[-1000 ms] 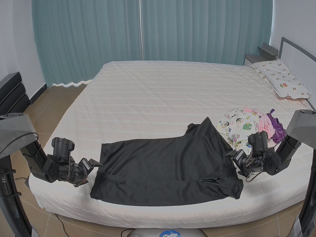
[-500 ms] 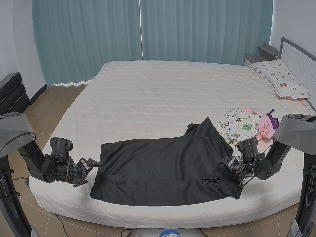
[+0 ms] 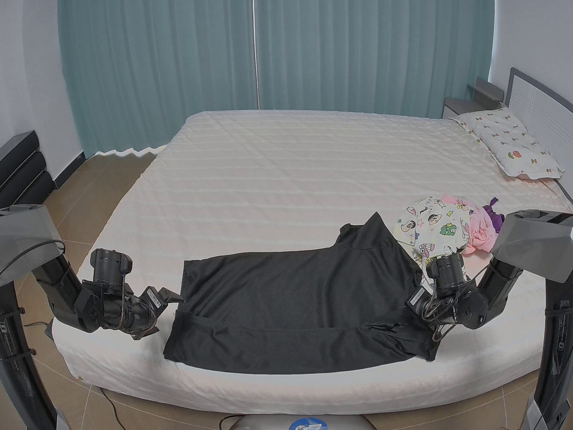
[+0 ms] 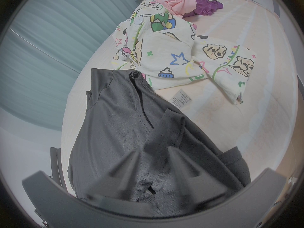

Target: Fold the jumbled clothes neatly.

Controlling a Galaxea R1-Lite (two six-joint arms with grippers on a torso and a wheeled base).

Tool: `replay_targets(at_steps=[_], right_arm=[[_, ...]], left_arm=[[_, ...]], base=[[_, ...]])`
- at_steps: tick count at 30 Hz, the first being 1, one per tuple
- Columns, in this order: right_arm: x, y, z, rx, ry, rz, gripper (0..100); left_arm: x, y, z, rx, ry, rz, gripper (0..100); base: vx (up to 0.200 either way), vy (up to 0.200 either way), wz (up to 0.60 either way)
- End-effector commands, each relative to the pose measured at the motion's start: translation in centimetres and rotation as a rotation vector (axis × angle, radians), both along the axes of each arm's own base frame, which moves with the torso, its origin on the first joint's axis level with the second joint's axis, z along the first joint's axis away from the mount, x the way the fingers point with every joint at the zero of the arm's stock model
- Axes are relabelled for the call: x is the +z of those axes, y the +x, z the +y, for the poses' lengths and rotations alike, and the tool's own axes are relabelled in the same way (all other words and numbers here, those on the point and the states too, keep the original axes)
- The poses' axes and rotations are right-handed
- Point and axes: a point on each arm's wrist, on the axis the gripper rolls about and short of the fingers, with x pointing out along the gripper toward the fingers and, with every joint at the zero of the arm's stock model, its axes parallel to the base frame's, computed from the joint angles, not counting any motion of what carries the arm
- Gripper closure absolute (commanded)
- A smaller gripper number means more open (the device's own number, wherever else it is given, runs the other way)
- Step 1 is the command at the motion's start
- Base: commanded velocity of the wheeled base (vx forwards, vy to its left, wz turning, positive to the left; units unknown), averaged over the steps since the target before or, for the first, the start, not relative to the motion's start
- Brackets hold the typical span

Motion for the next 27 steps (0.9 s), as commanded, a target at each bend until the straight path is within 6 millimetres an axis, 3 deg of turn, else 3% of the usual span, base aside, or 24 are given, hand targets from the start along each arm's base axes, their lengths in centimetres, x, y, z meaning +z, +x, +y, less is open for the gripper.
replay_targets(at_steps=[1,12,13,27], right_arm=[[0.3,-0.2,0.0,-0.001,0.002,-0.004,100],[1.7,-0.6,-0.1,0.004,0.002,-0.024,100],[1.5,-0.8,-0.2,0.009,-0.004,-0.020,0],[-0.2,0.2,-0.2,0.038,-0.026,-0.064,0]], left_arm=[[0.0,0.0,0.0,0.000,0.000,0.001,0],[-0.1,-0.2,0.0,-0.002,0.002,0.005,0],[-0.1,-0.2,0.0,-0.001,0.001,0.006,0],[-0.1,-0.3,0.0,-0.002,0.002,0.007,0]], base=[[0.000,0.000,0.00],[0.000,0.000,0.00],[0.000,0.000,0.00],[0.000,0.000,0.00]])
